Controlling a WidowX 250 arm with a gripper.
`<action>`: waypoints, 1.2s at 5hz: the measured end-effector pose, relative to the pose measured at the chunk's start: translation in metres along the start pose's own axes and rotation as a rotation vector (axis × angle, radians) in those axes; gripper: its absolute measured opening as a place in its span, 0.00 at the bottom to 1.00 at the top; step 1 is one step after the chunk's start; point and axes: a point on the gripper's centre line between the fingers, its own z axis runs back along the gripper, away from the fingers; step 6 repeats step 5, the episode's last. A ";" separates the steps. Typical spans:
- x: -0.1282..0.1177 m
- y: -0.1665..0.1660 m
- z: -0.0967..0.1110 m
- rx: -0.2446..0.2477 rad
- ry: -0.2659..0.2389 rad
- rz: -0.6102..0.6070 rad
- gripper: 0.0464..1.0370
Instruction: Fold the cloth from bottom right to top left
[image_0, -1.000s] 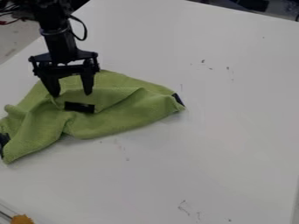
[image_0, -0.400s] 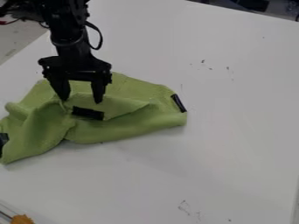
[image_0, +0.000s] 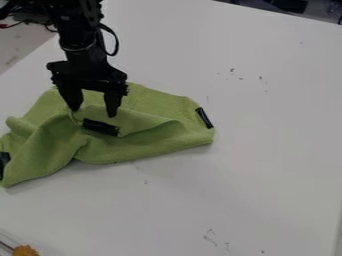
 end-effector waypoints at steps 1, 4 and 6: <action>0.009 0.005 0.012 0.038 0.015 -0.002 0.96; 0.017 0.006 0.023 0.039 0.019 0.031 0.96; 0.020 0.007 0.023 0.034 -0.001 0.014 0.96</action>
